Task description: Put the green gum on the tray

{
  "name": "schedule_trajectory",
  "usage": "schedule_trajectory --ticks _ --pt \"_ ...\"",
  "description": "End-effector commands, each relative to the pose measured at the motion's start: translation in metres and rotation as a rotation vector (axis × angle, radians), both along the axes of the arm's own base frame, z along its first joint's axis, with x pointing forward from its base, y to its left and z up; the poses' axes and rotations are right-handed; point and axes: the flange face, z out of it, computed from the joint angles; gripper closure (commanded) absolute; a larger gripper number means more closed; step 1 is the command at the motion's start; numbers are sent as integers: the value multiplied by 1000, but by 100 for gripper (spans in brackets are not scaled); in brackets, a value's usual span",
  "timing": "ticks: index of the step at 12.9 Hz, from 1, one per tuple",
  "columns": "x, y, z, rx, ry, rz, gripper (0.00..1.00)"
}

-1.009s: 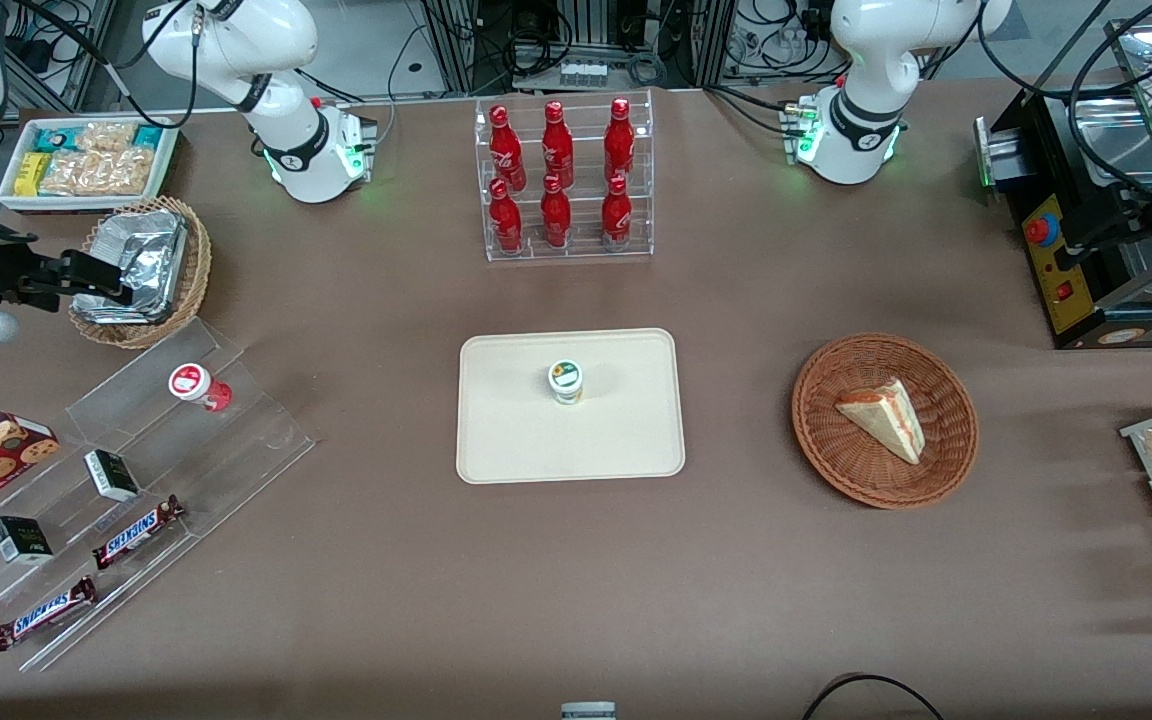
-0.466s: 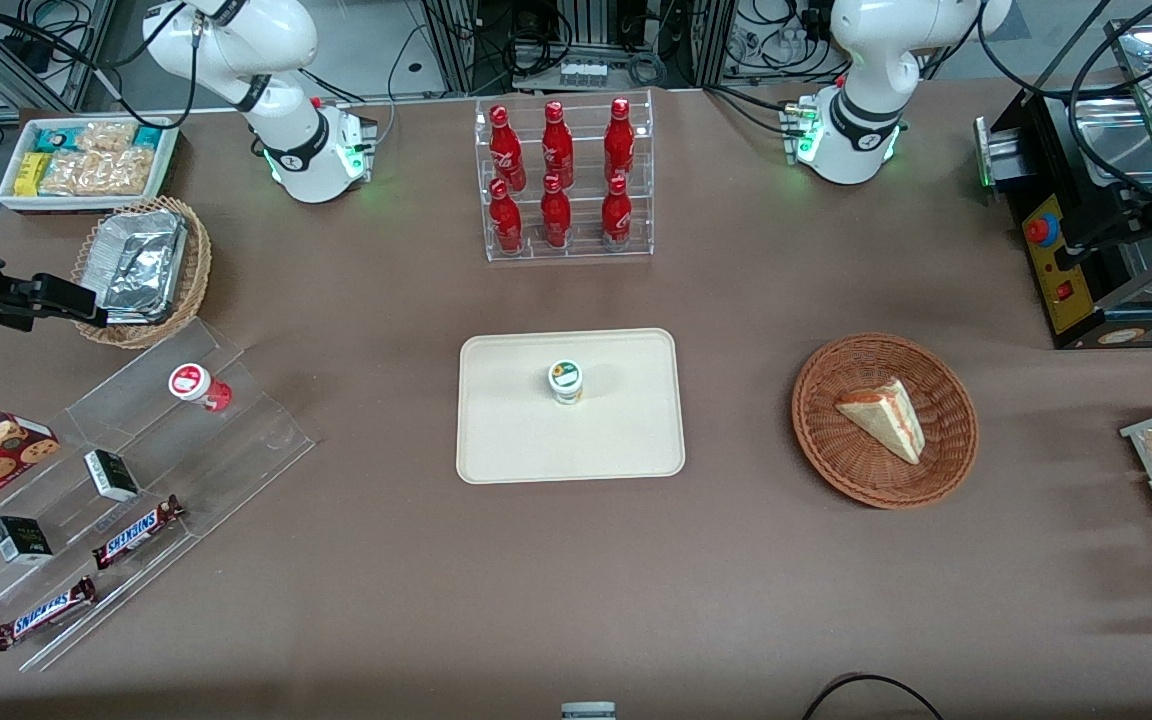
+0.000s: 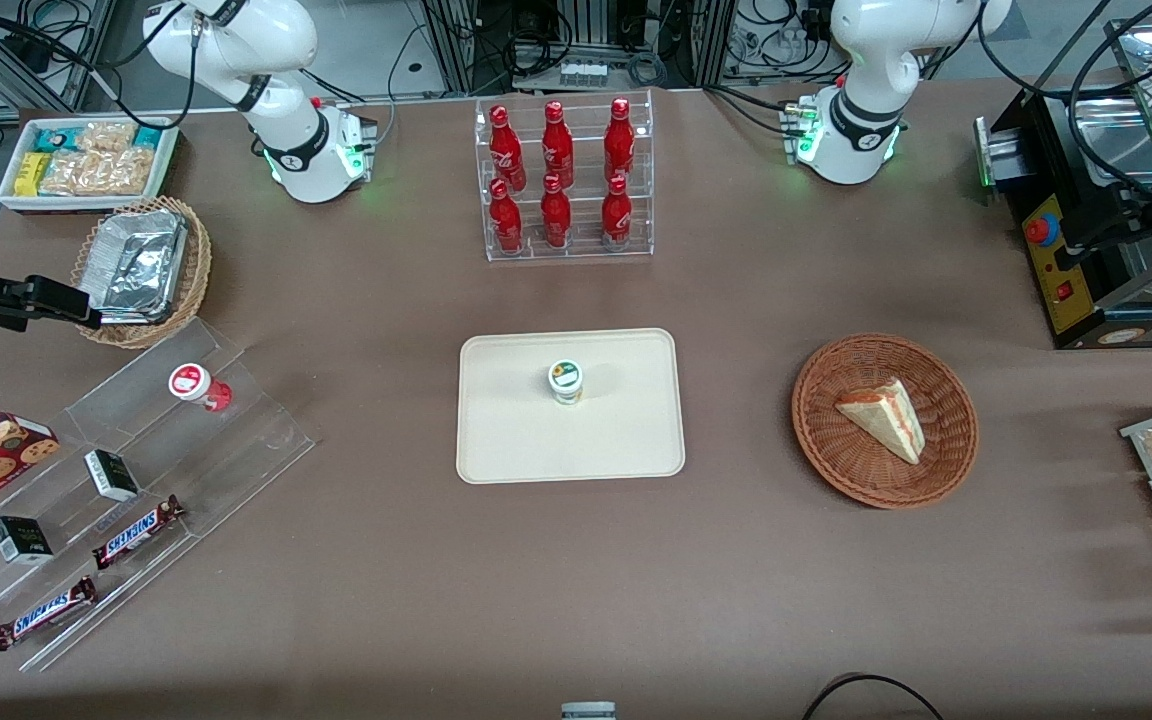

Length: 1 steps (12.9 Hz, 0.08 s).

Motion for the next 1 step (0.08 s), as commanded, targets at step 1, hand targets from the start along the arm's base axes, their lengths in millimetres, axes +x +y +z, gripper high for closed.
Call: schedule_trajectory --ticks 1 --pt "6 1 5 -19 -10 2 1"
